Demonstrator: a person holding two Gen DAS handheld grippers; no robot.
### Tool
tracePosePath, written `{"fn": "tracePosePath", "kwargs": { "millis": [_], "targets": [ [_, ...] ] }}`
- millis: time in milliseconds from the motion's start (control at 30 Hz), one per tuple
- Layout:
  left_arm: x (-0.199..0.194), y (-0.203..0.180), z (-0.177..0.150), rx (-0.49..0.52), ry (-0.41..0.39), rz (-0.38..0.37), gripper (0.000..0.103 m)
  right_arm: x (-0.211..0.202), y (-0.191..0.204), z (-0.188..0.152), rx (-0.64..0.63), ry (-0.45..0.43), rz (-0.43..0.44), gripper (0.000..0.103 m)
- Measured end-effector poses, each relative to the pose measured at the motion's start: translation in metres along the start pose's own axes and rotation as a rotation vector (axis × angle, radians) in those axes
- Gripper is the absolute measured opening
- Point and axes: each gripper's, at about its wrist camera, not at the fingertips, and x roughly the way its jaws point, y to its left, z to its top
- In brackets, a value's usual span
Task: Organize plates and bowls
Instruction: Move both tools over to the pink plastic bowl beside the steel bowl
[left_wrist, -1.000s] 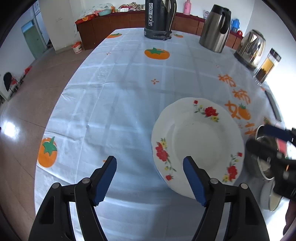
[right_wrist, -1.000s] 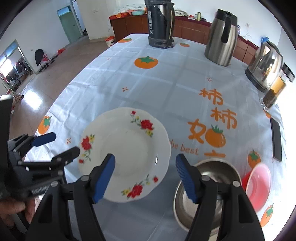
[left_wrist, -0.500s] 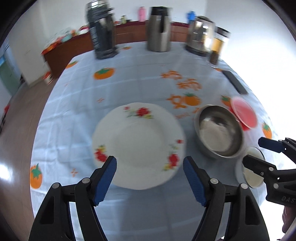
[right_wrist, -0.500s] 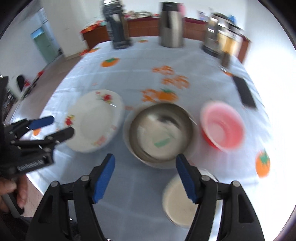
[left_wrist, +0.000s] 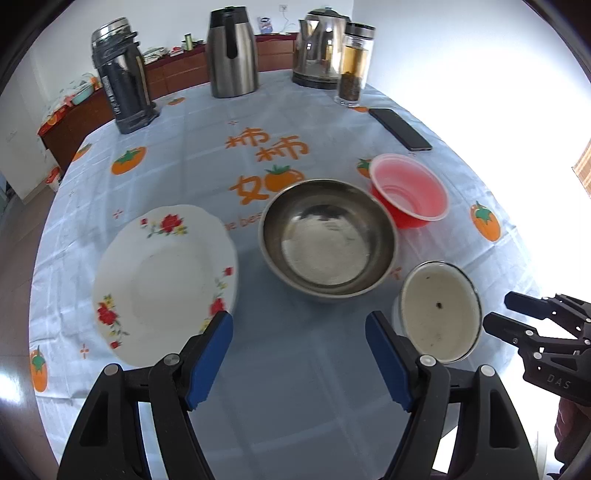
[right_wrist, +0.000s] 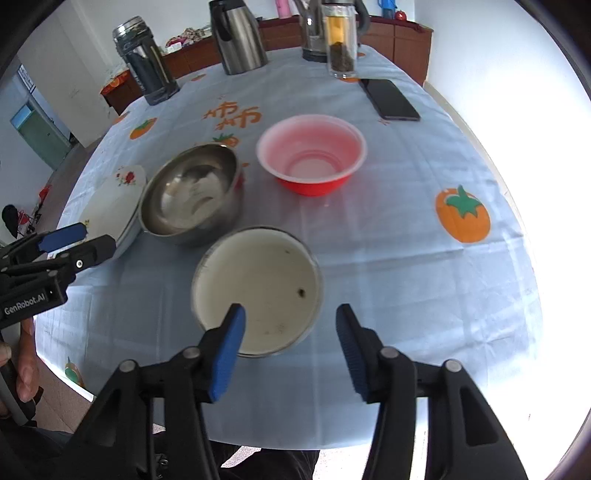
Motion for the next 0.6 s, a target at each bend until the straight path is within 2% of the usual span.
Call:
{"fn": "tracePosePath", "kwargs": {
  "millis": [133, 267, 433, 600],
  "targets": [
    [0.003, -0.011, 0.012, 0.013, -0.006, 0.002, 0.076, 0.004, -0.019, 0.002, 0.020, 0.007, 0.011, 0.046],
    [0.010, -0.021, 0.032, 0.033, -0.012, 0.012, 0.076, 0.010, -0.036, 0.017, 0.042, -0.003, 0.031, 0.044],
    [0.023, -0.035, 0.056, 0.054, -0.010, 0.021, 0.076, 0.020, -0.053, 0.048, 0.067, -0.025, 0.049, 0.037],
    [0.039, -0.051, 0.082, 0.061, -0.005, 0.014, 0.076, 0.035, -0.070, 0.081, 0.093, -0.040, 0.059, 0.034]
  ]
}}
